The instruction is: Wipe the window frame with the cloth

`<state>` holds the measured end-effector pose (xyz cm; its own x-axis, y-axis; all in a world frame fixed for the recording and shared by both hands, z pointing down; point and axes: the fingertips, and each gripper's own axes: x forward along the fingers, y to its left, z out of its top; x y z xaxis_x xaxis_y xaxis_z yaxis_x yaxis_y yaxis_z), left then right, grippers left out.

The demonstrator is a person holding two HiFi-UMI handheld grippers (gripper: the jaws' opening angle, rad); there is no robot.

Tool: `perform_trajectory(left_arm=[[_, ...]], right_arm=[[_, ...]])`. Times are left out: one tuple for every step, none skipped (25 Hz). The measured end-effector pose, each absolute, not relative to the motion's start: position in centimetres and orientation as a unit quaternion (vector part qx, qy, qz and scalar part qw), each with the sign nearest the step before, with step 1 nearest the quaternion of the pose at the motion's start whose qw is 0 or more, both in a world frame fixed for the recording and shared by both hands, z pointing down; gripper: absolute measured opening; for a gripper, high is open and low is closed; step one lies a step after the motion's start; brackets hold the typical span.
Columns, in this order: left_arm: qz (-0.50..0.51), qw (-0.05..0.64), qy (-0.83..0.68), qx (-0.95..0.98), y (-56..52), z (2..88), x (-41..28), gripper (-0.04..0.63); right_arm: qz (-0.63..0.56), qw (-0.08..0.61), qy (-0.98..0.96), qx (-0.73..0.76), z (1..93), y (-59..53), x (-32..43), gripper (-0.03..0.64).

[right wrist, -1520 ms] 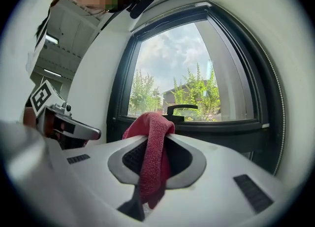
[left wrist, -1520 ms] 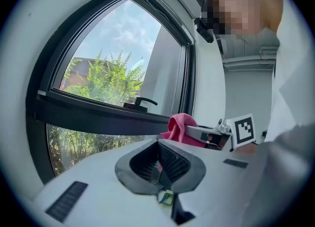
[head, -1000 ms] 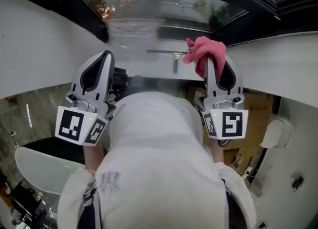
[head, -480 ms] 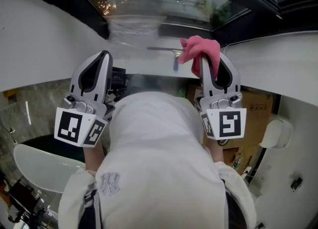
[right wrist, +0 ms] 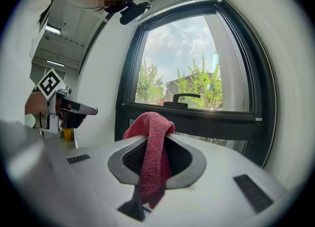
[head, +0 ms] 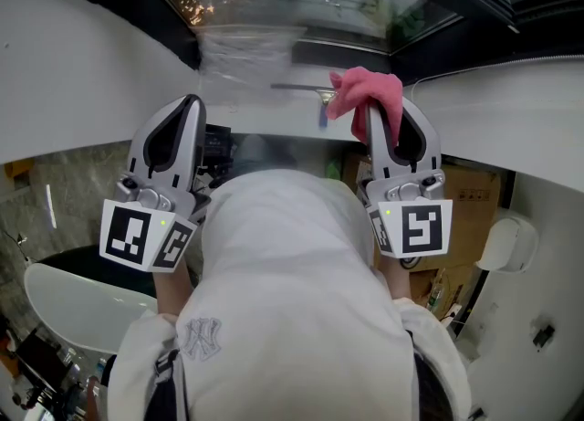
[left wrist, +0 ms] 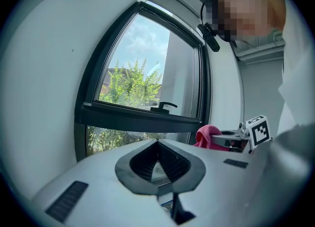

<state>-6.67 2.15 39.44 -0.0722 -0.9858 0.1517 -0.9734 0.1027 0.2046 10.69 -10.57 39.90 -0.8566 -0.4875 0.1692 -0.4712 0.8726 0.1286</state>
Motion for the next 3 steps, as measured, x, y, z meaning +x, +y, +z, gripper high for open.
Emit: perform_trajectory(left_arm=[[-0.025,0.127,-0.732,0.669,2.23,39.48,-6.69,0.009],[-0.025,0.127,-0.732,0.669,2.30,39.53,-6.70,0.009],[-0.025,0.128,-0.732,0.669,2.37,39.58,-6.72,0.009]], right_arm=[[-0.041,0.100,-0.963,0.248,39.97,-10.49,10.66,0.071],[-0.041,0.102,-0.963,0.247,40.05,-10.41,10.63,0.071],[-0.041,0.103,-0.963,0.246,40.13,-10.32,10.59,0.071]])
